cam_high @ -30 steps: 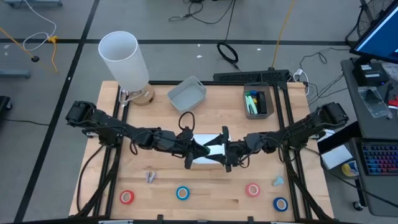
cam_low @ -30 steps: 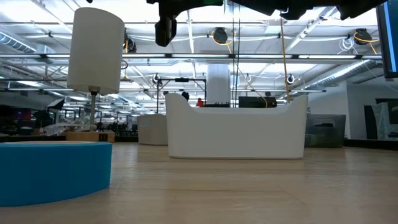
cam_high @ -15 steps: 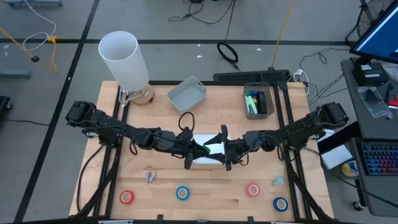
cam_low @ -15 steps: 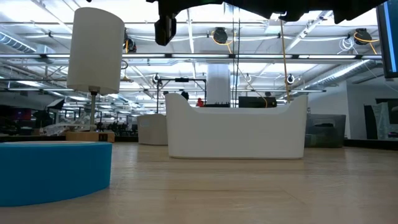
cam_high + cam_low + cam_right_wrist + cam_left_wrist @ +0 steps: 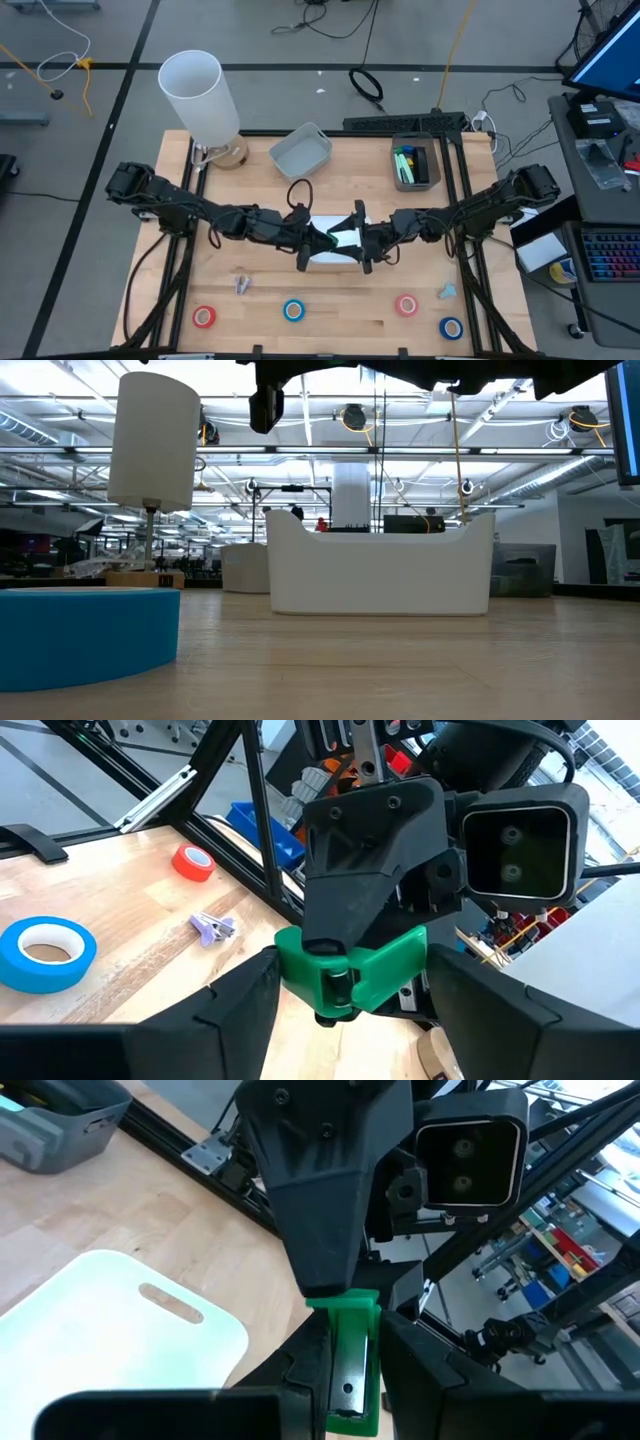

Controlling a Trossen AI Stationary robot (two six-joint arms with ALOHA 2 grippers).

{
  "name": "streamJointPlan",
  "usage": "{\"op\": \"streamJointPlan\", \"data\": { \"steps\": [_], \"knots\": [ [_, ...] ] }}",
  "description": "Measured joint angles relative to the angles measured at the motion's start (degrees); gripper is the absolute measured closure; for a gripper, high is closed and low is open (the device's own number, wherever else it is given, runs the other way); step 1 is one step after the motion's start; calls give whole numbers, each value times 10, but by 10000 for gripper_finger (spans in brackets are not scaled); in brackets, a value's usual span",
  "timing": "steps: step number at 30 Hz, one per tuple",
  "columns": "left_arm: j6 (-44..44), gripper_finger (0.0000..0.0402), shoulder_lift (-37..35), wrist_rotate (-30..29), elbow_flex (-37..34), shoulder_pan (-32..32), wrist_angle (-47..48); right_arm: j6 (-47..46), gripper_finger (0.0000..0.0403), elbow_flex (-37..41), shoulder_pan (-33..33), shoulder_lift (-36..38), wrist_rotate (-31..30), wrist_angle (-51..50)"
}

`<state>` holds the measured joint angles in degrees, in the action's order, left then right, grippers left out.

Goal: Pick and place Stapler, Stapler remover, tape
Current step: Put the green stapler into the black bin

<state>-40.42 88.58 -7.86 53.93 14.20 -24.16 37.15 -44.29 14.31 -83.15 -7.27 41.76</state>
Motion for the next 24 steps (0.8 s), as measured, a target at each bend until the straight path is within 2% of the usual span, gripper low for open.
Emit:
{"op": "streamJointPlan", "data": {
  "steps": [24],
  "knots": [
    [-4,325,0,7,0,-8,-1,9,249,0,16,0,-4,4]
  ]
}}
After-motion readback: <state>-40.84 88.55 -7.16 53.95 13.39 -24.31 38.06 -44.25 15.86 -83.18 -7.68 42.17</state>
